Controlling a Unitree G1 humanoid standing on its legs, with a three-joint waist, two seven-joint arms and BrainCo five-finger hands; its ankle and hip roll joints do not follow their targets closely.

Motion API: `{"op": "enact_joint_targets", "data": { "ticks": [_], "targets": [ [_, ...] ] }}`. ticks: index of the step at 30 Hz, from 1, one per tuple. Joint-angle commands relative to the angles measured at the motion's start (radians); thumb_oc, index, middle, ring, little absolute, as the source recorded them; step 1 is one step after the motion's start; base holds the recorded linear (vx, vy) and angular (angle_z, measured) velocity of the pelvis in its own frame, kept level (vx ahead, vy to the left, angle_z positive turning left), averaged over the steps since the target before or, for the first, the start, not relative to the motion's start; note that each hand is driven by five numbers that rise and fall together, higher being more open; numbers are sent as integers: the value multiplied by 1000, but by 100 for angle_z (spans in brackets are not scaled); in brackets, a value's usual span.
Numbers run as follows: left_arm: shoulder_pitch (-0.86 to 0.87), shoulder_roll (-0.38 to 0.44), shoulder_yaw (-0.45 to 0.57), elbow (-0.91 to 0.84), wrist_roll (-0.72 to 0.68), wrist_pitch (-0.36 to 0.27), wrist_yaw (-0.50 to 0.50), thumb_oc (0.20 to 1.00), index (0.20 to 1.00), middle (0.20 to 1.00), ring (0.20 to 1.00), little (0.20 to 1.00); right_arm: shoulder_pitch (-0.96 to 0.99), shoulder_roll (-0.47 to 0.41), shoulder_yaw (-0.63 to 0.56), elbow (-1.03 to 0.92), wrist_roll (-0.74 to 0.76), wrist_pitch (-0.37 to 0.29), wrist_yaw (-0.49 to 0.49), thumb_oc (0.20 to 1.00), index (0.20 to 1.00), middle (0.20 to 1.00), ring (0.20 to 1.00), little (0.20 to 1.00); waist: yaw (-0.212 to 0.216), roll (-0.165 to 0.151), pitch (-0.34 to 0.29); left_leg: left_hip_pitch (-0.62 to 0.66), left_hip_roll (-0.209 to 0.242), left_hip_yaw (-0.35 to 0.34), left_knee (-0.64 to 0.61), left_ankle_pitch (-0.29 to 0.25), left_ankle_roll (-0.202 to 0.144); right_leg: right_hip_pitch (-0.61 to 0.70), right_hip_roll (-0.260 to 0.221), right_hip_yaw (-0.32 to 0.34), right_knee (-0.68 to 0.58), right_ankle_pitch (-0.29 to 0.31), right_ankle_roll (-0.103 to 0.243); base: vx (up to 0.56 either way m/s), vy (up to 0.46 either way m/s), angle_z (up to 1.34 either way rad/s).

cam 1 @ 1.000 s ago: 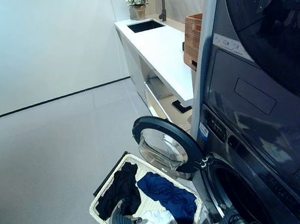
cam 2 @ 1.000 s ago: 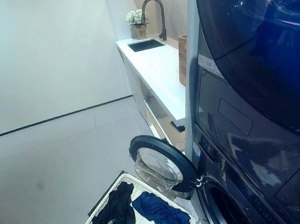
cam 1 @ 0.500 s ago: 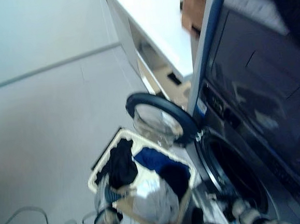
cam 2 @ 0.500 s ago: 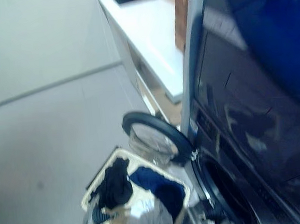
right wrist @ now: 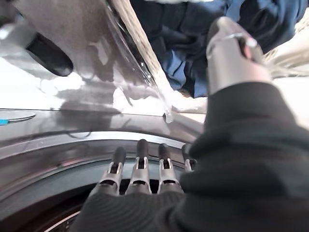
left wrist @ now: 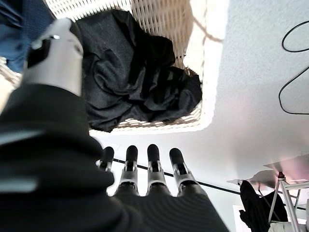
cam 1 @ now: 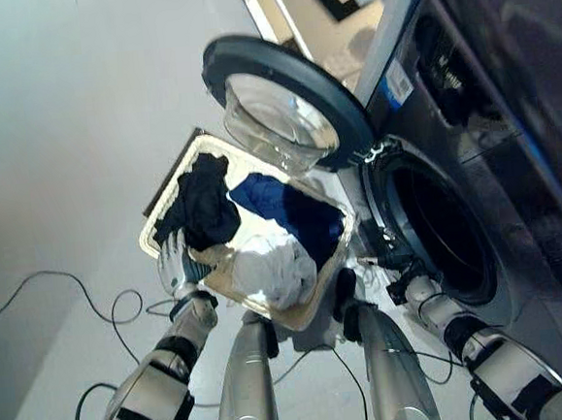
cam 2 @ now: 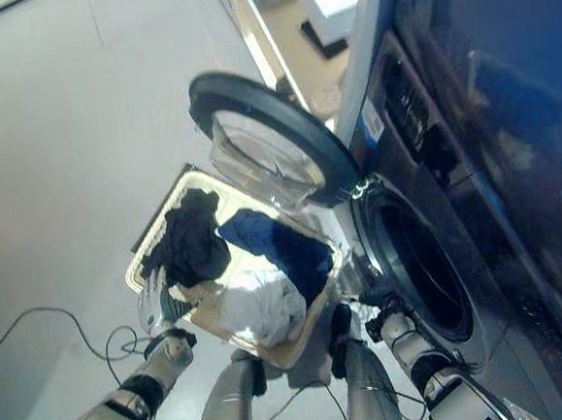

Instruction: Put the clothes into the washing machine.

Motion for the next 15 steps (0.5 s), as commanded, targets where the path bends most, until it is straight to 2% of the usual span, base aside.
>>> {"op": "enact_joint_targets", "data": {
  "ticks": [1,9,11,15],
  "targets": [
    [-33,44,20,-10,-25,57,34,1000,1000,1000,1000,1000,6,-19,17,-93,62,-22,-28,1000,1000,1000,1000,1000,-3,-7,-40,-56,-37,36,5,9,-30,3,9,-31,16,-32,79,-79,-1,9],
    [-184,100,-20,36,53,125,20,1000,1000,1000,1000,1000,-75,-47,18,-94,136,-47,-40,1000,1000,1000,1000,1000,-3,-22,-22,-177,-21,27,37,18,-38,-117,3,-40,56,-33,77,-68,2,2],
    [-240,134,-66,46,96,157,24,1000,1000,1000,1000,1000,-95,-64,22,-102,170,-57,-28,1000,1000,1000,1000,1000,-7,-28,-22,-217,-14,32,31,27,-41,-156,5,-40,52,-23,78,-43,45,-2],
    [-292,168,-95,72,104,179,21,1000,1000,1000,1000,1000,-108,-85,23,-110,209,-76,-27,1000,1000,1000,1000,1000,-11,-36,-22,-261,-13,30,21,40,-46,-196,9,-36,40,-9,80,-24,58,-2]
  ]
}}
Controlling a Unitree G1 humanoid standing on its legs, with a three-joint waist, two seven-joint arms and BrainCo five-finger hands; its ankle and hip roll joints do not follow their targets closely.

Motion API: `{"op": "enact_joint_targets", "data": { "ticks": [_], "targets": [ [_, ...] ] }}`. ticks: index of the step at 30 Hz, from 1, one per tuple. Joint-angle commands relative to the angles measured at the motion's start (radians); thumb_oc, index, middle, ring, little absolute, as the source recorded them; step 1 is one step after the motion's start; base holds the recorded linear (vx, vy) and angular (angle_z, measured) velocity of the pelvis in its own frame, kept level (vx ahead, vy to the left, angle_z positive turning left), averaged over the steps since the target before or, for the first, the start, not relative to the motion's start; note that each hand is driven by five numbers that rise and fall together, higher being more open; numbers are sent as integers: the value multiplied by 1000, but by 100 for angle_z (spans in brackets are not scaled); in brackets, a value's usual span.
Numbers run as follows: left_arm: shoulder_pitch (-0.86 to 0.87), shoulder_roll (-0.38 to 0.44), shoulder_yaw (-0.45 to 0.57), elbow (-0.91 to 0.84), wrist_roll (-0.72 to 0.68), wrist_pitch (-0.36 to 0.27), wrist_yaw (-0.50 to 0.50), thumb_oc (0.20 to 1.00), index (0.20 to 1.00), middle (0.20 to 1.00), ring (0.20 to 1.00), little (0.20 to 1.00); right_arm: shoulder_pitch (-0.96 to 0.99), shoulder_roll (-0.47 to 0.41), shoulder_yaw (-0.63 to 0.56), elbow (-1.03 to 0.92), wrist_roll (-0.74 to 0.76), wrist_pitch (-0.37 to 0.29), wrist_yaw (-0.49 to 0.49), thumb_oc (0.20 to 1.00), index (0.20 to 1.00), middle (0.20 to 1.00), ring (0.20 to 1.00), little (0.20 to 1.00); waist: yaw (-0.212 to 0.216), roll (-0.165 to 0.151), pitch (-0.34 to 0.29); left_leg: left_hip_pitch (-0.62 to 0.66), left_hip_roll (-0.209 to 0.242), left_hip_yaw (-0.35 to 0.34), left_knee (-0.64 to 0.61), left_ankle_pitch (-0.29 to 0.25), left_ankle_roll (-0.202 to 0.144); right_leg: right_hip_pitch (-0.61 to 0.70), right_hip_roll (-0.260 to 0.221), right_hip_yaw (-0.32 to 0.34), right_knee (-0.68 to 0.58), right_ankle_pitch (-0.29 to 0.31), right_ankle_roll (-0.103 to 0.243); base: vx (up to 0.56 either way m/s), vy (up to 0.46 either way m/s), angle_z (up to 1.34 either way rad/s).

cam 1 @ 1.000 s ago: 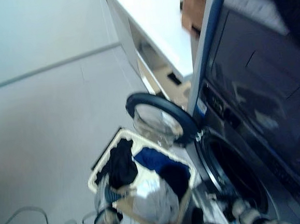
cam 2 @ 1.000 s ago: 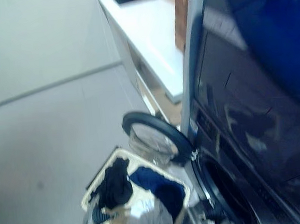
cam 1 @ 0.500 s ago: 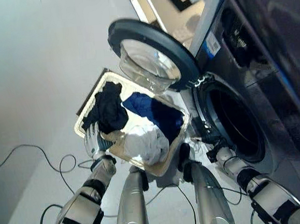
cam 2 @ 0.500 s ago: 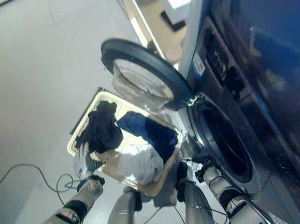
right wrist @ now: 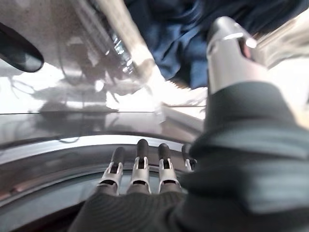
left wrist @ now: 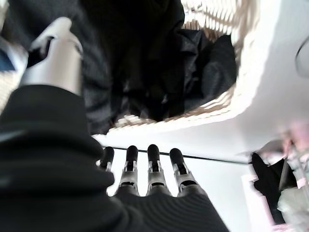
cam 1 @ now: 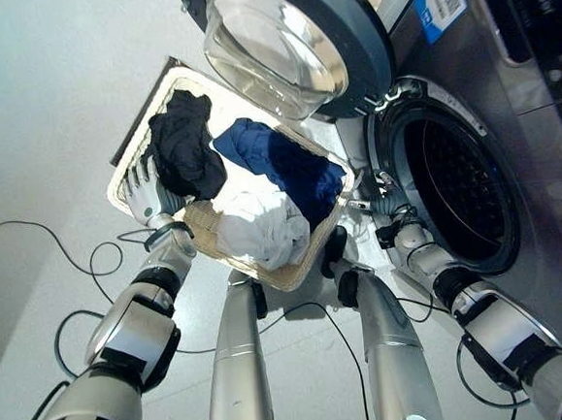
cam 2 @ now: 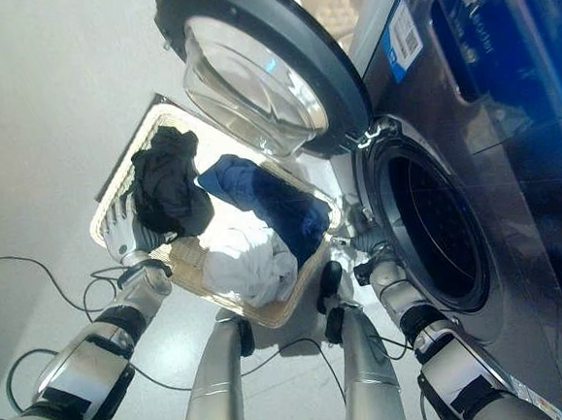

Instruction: Put the clothes into the washing machine.

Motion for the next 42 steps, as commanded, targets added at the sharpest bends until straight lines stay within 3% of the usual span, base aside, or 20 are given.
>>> {"op": "enact_joint_targets", "data": {
  "ticks": [1,5,12,17,24,25,31,32,33,37,42],
  "targets": [
    [-47,43,7,30,50,38,21,1000,1000,1000,1000,1000,31,-46,-3,-59,68,-70,-10,1000,1000,1000,1000,1000,-2,-4,-31,-18,-32,53,-35,24,-43,24,8,-15,15,-21,96,4,33,-3],
    [-74,58,-5,41,54,53,9,1000,1000,1000,1000,1000,30,-55,-10,-76,88,-76,-15,1000,1000,1000,1000,1000,-6,-12,-31,-47,-28,55,-36,24,-47,-4,7,-14,11,-15,99,0,25,-5],
    [-146,72,-38,76,48,40,-84,1000,1000,1000,1000,1000,-2,-64,-9,-66,106,-87,-8,1000,1000,1000,1000,1000,-11,-31,-31,-84,-29,59,-46,27,-47,-39,8,-15,-13,12,107,-6,39,3],
    [-197,80,-58,108,20,68,-165,1000,1000,1000,1000,1000,-21,-67,-4,-74,137,-91,-10,1000,1000,1000,1000,1000,-19,-42,-31,-103,-30,62,-66,33,-49,-55,16,-16,-40,34,118,-9,39,-1],
    [-245,73,-57,172,-108,146,-373,1000,1000,1000,1000,1000,-49,-60,-16,-73,191,-119,-8,1000,1000,1000,1000,1000,-29,-53,-31,-130,-27,62,-76,35,-49,-84,26,-15,-44,43,124,0,8,-1],
    [-251,67,-56,187,-141,158,-438,1000,1000,1000,1000,1000,-52,-54,-19,-80,195,-119,-11,1000,1000,1000,1000,1000,-33,-57,-31,-131,-27,62,-80,35,-47,-85,29,-14,-49,48,127,2,5,-4],
    [-265,61,-57,246,-170,164,-584,1000,1000,1000,1000,1000,-71,-48,-23,-83,208,-118,-18,1000,1000,1000,1000,1000,-44,-64,-31,-125,-27,69,-88,34,-43,-82,40,-10,-67,61,132,4,11,-7],
    [-266,63,-63,251,-175,157,-592,413,413,413,413,413,-75,-51,-22,-85,215,-117,-22,1000,1000,1000,1000,1000,-47,-64,-31,-127,-27,71,-89,35,-43,-85,43,-7,-71,64,132,7,23,-6],
    [-270,64,-65,251,-179,152,-596,200,200,200,200,200,-76,-54,-22,-87,220,-116,-23,1000,1000,1000,1000,1000,-48,-64,-31,-127,-26,72,-91,35,-44,-85,44,-6,-73,65,132,8,29,-6],
    [-261,75,-66,242,-206,103,-543,200,200,200,200,200,-67,-62,-39,-92,261,-126,-25,1000,1000,1000,1000,1000,-52,-60,-31,-121,-29,76,-98,33,-45,-85,51,3,-82,65,132,6,14,-3],
    [-249,76,-53,230,-209,101,-485,200,200,200,200,200,-54,-55,-43,-104,258,-136,-35,1000,1000,1000,1000,1000,-52,-60,-31,-111,-30,79,-105,32,-43,-81,53,4,-85,65,133,-1,3,1]
  ]
}}
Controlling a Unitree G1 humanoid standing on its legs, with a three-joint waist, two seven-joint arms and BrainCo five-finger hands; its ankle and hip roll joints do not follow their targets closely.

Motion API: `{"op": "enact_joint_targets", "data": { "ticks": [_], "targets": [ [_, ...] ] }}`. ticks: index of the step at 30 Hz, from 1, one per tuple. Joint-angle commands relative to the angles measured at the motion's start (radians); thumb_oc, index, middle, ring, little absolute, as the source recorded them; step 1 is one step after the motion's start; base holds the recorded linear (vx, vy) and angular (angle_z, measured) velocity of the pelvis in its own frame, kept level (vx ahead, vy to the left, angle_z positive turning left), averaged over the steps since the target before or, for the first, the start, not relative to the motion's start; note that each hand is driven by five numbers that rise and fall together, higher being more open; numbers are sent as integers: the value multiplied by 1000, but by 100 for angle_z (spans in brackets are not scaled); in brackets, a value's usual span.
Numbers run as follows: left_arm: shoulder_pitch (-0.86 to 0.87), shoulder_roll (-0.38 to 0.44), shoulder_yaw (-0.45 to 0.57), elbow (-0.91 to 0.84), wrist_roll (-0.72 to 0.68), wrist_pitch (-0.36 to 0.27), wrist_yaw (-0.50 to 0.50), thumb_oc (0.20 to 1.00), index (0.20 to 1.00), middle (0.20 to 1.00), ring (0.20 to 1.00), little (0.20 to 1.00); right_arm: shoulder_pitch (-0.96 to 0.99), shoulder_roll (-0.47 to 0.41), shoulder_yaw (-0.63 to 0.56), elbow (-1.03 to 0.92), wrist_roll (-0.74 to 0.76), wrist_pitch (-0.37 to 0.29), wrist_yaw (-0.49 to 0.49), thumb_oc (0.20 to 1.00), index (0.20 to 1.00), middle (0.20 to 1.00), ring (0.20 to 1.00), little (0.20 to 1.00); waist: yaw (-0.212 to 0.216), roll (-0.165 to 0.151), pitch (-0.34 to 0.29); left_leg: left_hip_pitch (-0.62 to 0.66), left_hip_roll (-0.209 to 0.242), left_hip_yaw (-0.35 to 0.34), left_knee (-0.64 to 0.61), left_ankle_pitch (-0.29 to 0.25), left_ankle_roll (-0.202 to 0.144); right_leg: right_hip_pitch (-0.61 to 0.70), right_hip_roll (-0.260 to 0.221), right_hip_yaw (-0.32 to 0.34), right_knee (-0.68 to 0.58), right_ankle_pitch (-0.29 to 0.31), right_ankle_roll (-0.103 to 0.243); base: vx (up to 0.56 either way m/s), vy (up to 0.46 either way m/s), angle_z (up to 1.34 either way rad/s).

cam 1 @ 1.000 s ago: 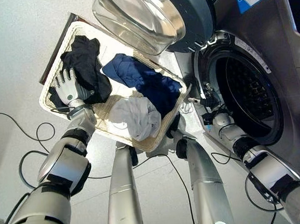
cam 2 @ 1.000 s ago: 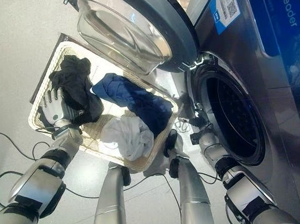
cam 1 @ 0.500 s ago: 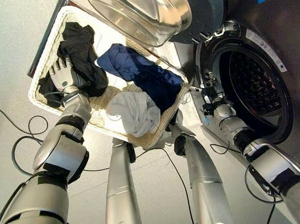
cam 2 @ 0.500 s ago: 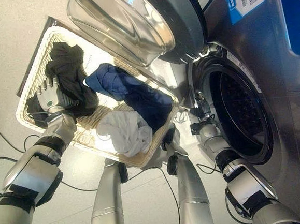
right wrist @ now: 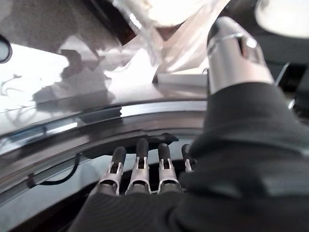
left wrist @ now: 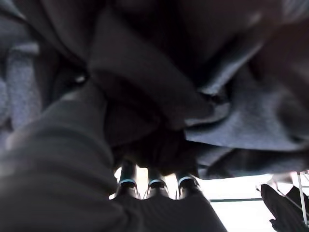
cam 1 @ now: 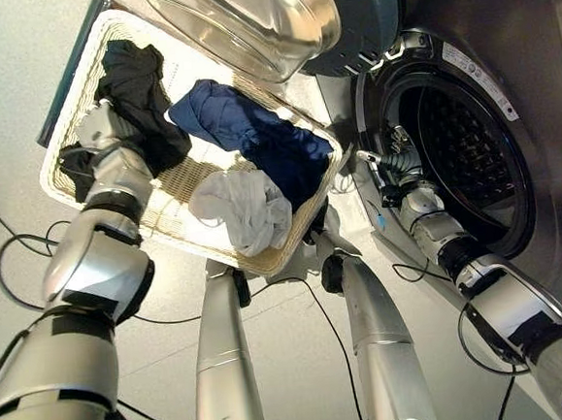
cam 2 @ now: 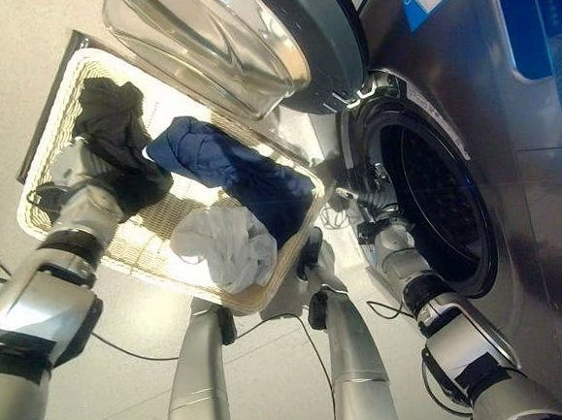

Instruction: Put the clothes into the washing machine.

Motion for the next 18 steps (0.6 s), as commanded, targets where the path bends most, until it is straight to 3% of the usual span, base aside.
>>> {"op": "enact_joint_targets", "data": {
  "ticks": [1,4,12,18],
  "targets": [
    [107,-89,41,103,-41,-11,-40,200,200,200,200,200,35,-5,-43,-52,20,-72,-35,1000,1000,1000,1000,1000,9,-15,-22,17,-51,77,-51,10,-34,27,10,6,14,8,121,0,0,0],
    [122,-89,65,88,-31,-53,19,200,200,200,200,200,43,-3,-45,-51,21,-80,-47,1000,1000,1000,1000,1000,13,-11,-22,42,-53,80,-53,10,-35,46,9,7,18,6,120,0,0,0],
    [165,-87,96,44,10,-89,115,200,200,200,200,200,65,0,-63,-51,16,-77,-55,1000,1000,1000,1000,1000,22,9,-22,114,-60,88,-59,1,-33,99,1,6,30,-12,119,0,0,0],
    [207,-88,136,6,-18,-170,201,200,200,200,200,200,93,6,-61,-67,-60,-96,-66,1000,1000,1000,1000,1000,28,19,-22,182,-66,93,-68,-8,-30,158,-7,3,33,-25,118,0,0,0]
  ]
}}
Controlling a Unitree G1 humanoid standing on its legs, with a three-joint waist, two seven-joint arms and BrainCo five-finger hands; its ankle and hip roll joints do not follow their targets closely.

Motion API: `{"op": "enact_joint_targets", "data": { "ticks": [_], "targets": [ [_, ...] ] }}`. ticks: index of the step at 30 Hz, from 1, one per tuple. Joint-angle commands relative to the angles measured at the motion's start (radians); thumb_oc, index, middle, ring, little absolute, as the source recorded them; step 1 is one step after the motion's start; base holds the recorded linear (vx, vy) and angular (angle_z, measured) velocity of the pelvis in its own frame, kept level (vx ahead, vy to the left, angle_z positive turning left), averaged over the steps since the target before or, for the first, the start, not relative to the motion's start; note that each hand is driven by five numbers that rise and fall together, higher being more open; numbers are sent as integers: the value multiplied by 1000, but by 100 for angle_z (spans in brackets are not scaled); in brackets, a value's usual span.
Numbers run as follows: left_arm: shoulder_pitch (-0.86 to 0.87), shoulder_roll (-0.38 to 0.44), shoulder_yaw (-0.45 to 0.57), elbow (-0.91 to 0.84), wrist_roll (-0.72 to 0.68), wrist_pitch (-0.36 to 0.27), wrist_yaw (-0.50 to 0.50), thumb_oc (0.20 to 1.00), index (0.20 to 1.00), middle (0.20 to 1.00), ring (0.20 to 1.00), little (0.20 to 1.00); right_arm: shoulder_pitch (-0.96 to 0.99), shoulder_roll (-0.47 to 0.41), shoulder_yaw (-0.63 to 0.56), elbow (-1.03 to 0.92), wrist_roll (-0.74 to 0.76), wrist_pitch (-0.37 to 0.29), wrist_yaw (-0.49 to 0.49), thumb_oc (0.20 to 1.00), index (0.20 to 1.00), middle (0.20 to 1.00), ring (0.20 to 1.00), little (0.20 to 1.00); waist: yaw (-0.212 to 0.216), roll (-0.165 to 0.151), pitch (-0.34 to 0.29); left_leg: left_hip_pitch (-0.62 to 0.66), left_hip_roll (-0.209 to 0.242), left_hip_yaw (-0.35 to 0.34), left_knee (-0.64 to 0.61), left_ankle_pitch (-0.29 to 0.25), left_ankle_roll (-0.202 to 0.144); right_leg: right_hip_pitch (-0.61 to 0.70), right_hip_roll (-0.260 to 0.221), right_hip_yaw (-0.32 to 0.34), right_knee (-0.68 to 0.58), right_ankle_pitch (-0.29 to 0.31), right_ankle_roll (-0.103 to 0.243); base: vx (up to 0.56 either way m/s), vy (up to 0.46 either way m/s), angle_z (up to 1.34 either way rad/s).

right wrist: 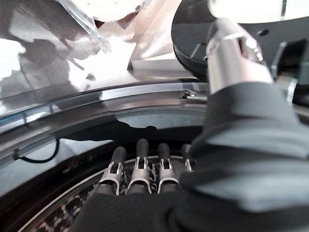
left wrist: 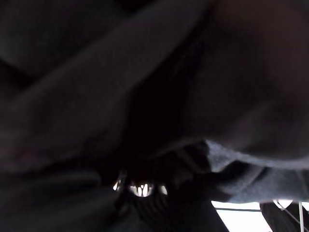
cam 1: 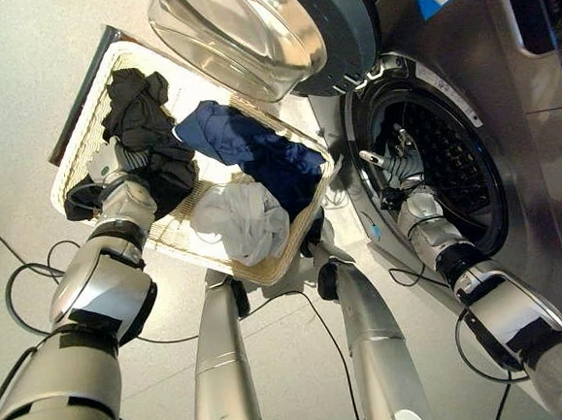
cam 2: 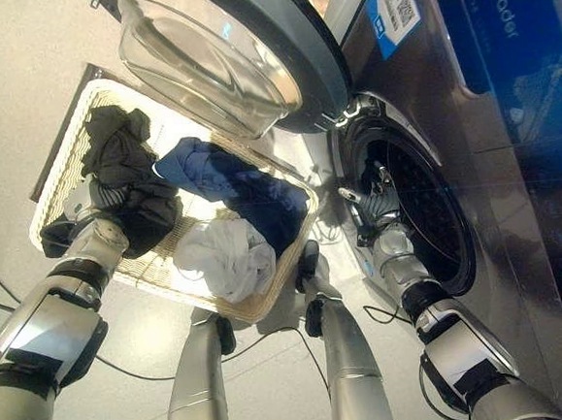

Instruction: Put the clothes into the washing machine.

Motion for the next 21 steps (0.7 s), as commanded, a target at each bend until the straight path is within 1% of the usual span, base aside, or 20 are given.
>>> {"op": "enact_joint_targets", "data": {
  "ticks": [1,3,4,6,7,8,9,10,12,13,14,15,17,21],
  "targets": [
    [-5,-24,55,24,-14,-50,80,200,200,200,200,200,23,-20,-36,-38,-51,-68,-29,1000,1000,1000,1000,1000,31,25,-22,12,-57,65,-45,-8,-44,-3,4,-6,48,-32,126,0,0,0],
    [-5,-24,55,24,-14,-50,80,200,200,200,200,200,23,-20,-36,-38,-51,-68,-29,1000,1000,1000,1000,1000,31,25,-22,12,-57,65,-45,-8,-44,-3,4,-6,48,-32,126,0,0,-2],
    [51,-26,94,-47,-31,-138,141,200,200,200,200,200,51,-25,-15,-102,-154,-71,-66,1000,1000,1000,1000,1000,41,36,-22,66,-68,61,-50,-17,-40,45,-7,-12,49,-44,127,1,1,-5],
    [51,-26,94,-47,-31,-138,141,200,200,200,200,200,51,-25,-15,-102,-154,-71,-66,1000,1000,1000,1000,1000,41,36,-22,66,-68,61,-50,-17,-40,45,-7,-12,49,-44,127,5,-20,-6],
    [127,-25,126,-163,-17,-202,190,200,200,200,200,200,89,-39,4,-217,-270,-45,-101,1000,1000,1000,1000,1000,54,45,-22,134,-81,51,-58,-30,-34,112,-19,-18,40,-51,133,10,-40,-8],
    [127,-25,126,-163,-17,-202,190,200,200,200,200,200,89,-39,4,-217,-270,-45,-101,1000,1000,1000,1000,1000,54,45,-22,134,-81,51,-58,-30,-34,112,-19,-18,40,-51,133,21,-79,7],
    [217,-46,157,-278,18,-262,254,200,200,200,200,200,119,-52,26,-302,-409,-47,-113,1000,1000,1000,1000,1000,71,53,-22,201,-93,40,-70,-45,-23,175,-35,-28,31,-56,139,23,-81,21],
    [277,-58,180,-368,54,-298,276,200,200,200,200,200,129,-73,44,-361,-505,-31,-114,1000,1000,1000,1000,1000,85,58,-22,246,-103,35,-78,-55,-16,221,-44,-36,19,-58,143,23,-88,32],
    [299,-63,183,-400,74,-313,283,200,200,200,200,200,133,-81,52,-381,-537,-28,-115,1000,1000,1000,1000,1000,91,59,-22,263,-106,33,-79,-61,-12,238,-50,-40,16,-58,144,17,-54,36],
    [328,-63,190,-449,84,-337,277,200,200,200,200,200,130,-95,58,-401,-562,-24,-97,1000,1000,1000,1000,1000,102,62,-22,288,-112,27,-79,-70,-6,262,-57,-47,19,-62,146,18,-42,33],
    [335,-64,190,-461,84,-337,274,200,200,200,200,200,130,-98,59,-405,-563,-21,-94,1000,1000,1000,1000,1000,104,63,-22,293,-114,26,-80,-72,-5,267,-59,-49,20,-63,147,23,-38,25],
    [359,-67,193,-496,86,-361,263,200,200,200,200,200,132,-107,61,-419,-583,-23,-73,1000,1000,1000,1000,1000,111,66,-22,312,-118,21,-79,-79,-1,284,-64,-51,21,-65,149,21,-20,14],
    [385,-69,194,-536,95,-385,248,200,200,200,200,200,129,-115,62,-429,-599,-23,-54,1000,1000,1000,1000,1000,120,72,-22,328,-125,14,-75,-87,6,301,-71,-53,24,-66,151,20,-20,13],
    [414,-75,189,-595,104,-409,216,200,200,200,200,200,110,-122,59,-428,-594,-24,-17,1000,1000,1000,1000,1000,136,83,-22,356,-137,3,-78,-94,15,332,-79,-58,19,-67,155,12,-15,10]
  ]
}}
